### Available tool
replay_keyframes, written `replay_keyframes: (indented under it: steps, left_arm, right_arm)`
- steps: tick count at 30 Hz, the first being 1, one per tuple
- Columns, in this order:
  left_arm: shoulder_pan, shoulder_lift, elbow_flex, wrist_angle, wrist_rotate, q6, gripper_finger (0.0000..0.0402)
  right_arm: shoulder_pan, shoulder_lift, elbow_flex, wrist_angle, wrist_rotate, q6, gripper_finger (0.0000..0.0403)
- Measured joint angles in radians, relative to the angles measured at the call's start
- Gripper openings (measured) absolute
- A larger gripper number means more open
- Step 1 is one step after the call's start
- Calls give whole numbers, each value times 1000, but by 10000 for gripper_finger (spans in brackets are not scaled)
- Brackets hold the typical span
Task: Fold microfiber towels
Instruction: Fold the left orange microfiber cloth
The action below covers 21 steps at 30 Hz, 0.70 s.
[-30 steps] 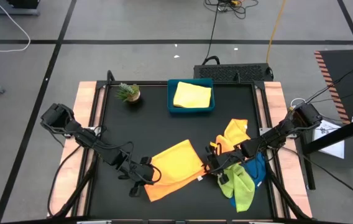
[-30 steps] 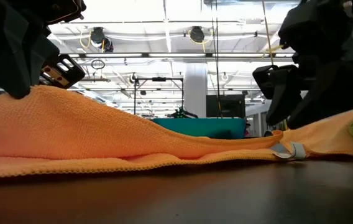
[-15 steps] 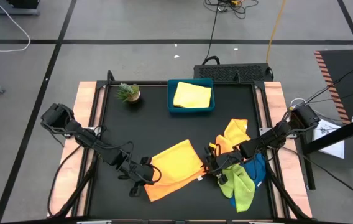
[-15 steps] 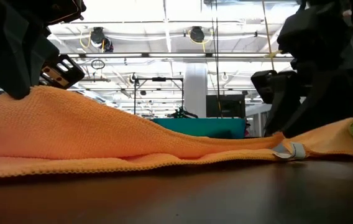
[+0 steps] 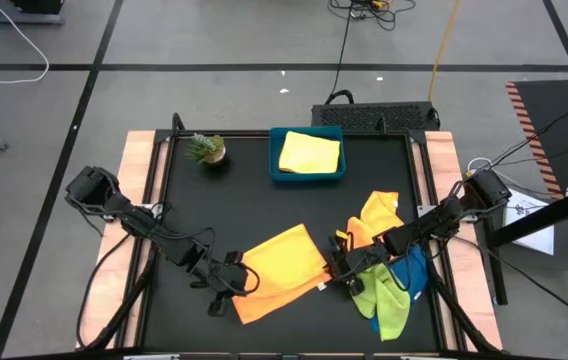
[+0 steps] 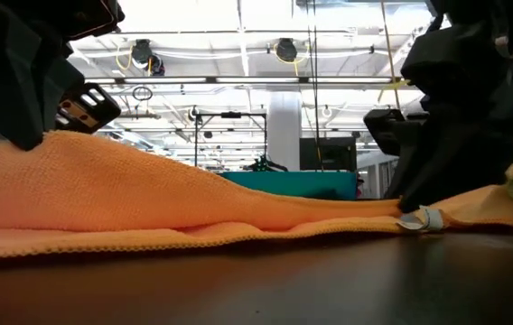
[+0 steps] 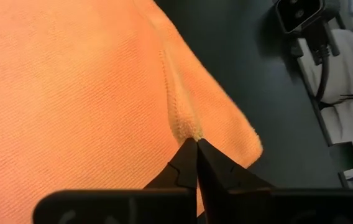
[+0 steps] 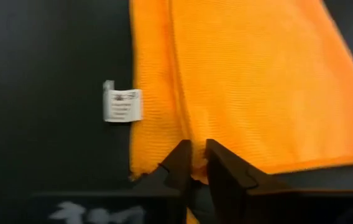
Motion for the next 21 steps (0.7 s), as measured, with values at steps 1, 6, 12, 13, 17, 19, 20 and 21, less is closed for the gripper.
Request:
replay_keyframes:
  steps: [1, 6, 12, 13, 17, 19, 20, 21]
  left_arm:
    - [0, 0, 0, -7, -3, 3, 3]
    - [11, -12, 0, -123, -17, 25, 2]
    - [51, -61, 0, -314, -76, 34, 2]
    - [59, -73, 0, -354, -95, 34, 2]
    - [106, -98, 0, -473, -170, 34, 1]
    - [134, -100, -1, -527, -183, 36, 1]
    - [149, -98, -1, -528, -182, 40, 1]
    - [161, -96, -6, -515, -171, 46, 1]
  right_arm:
    - [0, 0, 0, 0, 18, -1, 22]
    - [-2, 0, 0, 34, 116, -32, 8]
    - [-36, -11, 1, 108, 187, -60, 3]
    - [-45, -11, 1, 122, 186, -60, 2]
    - [-79, -11, 1, 165, 187, -33, 1]
    - [-89, -11, 1, 158, 186, -12, 1]
    - [-92, -11, 1, 157, 182, 0, 1]
    - [-93, -11, 1, 158, 175, 12, 1]
